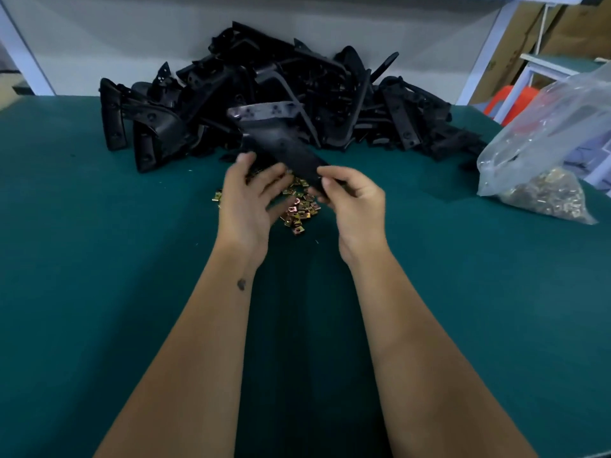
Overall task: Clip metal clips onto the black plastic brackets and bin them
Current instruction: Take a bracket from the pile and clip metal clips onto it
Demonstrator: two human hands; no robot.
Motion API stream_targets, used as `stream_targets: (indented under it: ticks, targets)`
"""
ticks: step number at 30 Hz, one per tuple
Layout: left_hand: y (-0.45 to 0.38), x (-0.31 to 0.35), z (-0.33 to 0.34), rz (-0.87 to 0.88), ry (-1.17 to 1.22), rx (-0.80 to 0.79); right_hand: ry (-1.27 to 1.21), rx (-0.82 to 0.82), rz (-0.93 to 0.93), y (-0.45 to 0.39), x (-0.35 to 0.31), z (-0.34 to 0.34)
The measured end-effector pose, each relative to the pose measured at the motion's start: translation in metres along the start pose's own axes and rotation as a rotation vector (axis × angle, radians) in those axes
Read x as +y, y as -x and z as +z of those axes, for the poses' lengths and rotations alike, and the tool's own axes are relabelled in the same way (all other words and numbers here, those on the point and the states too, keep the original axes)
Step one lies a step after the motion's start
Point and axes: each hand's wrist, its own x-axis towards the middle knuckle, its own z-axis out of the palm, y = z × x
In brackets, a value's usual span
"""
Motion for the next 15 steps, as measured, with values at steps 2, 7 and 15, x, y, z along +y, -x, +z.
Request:
stream_targets:
  ticks: [2,7,15]
  targets:
    - [0.000,0.006,-0.006,0.033,0.097,-0.026,0.006,-0.080,0.025,0.001,-0.001,0.002]
    - [0.001,0.012,-0.016,0.125,-0.007,-0.019,0.210,-0.123,0.034,0.002,0.003,0.004]
    - [0.009,0.003,-0.005,0.407,-0.489,-0.027,0.308,0.228,-0.117,-0.001,0.001,-0.004]
